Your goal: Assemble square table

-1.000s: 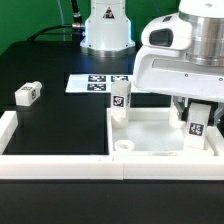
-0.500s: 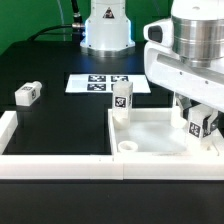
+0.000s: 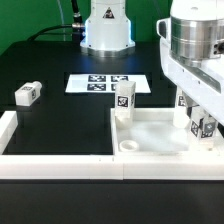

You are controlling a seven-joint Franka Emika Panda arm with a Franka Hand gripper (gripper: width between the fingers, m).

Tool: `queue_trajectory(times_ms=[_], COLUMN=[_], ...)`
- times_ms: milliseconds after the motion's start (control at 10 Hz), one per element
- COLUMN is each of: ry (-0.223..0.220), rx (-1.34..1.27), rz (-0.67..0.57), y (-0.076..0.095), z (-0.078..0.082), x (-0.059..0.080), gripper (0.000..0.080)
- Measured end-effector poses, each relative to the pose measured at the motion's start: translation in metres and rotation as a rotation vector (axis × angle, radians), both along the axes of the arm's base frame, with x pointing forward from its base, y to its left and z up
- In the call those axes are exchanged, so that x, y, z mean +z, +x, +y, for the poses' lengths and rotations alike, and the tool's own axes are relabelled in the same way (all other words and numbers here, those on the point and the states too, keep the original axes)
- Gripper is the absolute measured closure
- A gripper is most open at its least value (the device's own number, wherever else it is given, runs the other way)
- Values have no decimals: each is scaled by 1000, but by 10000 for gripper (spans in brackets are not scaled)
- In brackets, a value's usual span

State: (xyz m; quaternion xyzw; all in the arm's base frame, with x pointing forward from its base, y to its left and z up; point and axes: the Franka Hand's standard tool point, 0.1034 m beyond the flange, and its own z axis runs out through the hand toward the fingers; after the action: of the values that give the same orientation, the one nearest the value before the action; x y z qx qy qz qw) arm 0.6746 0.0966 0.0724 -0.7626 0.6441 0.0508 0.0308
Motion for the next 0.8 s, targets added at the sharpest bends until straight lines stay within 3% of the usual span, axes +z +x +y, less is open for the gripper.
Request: queue_trajectory(times_ms=[300,400,500,600,800], ry=[0,1,2,6,11], rx=[-1,32,84,172,361], rz=[0,-3,-8,-19,-39], y=[0,0,0,0,0], z=[0,0,1,1,2], x=[0,0,0,0,0], gripper=[499,330,330,186,160])
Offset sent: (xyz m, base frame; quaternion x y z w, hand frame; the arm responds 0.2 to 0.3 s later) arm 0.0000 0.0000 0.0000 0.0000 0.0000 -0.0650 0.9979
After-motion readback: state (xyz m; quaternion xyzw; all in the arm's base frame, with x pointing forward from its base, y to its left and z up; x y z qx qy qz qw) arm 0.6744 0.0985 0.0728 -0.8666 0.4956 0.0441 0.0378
